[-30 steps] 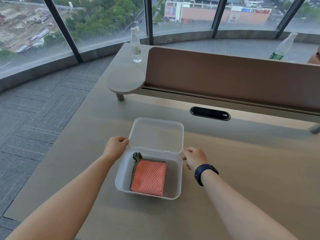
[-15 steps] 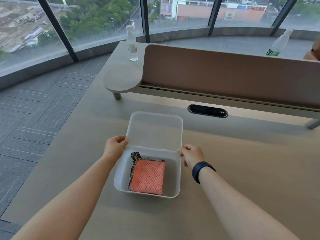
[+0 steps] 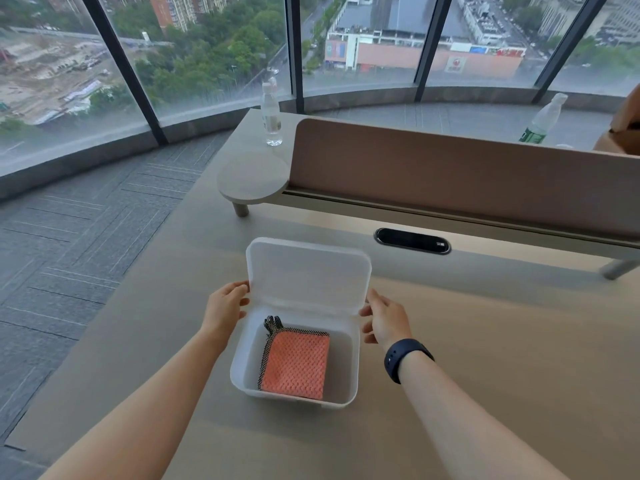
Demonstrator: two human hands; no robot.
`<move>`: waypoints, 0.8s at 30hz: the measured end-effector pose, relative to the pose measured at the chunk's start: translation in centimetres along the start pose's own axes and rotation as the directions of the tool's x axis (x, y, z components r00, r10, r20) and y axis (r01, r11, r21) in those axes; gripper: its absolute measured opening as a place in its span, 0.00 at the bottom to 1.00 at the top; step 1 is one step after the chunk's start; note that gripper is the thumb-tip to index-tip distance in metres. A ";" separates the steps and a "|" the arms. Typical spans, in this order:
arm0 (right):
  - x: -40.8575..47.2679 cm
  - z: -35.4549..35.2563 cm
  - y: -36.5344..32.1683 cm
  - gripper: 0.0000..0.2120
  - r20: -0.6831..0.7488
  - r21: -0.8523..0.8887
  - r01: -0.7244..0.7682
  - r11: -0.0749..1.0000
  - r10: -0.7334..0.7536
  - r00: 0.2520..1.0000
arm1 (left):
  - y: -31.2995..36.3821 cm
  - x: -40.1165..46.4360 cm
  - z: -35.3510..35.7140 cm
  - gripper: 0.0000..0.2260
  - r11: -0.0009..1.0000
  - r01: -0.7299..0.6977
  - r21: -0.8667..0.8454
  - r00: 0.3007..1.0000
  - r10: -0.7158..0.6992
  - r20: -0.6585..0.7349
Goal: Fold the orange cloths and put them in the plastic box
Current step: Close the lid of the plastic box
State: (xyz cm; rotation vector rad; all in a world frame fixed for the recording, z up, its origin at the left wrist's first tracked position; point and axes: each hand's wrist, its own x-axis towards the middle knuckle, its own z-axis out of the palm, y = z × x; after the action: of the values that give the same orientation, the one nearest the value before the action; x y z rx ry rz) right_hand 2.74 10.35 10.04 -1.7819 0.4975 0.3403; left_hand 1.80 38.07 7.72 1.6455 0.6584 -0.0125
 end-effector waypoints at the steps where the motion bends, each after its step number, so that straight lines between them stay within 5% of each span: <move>1: -0.2 0.0 0.0 0.23 -0.003 -0.003 0.003 1.000 -0.003 1.000 | 0.0 -0.3 -0.1 0.09 1.000 0.003 -0.021 1.000 -0.003 -0.002; 8: -1.5 -0.3 0.0 0.26 0.002 0.008 0.008 1.000 -0.008 1.000 | -0.3 -1.8 -1.6 0.20 0.999 0.019 -0.041 0.999 -0.017 0.044; 24: -4.8 -0.8 1.6 0.20 0.074 -0.035 0.067 0.997 -0.064 0.995 | -1.9 -4.2 -3.1 0.17 0.990 0.095 -0.104 0.991 -0.084 0.103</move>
State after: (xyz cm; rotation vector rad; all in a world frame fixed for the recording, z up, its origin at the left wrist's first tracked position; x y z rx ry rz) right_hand -2.26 9.98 11.15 -1.8112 0.3819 0.3696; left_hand -3.55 39.28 8.19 1.4996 0.6462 -0.1203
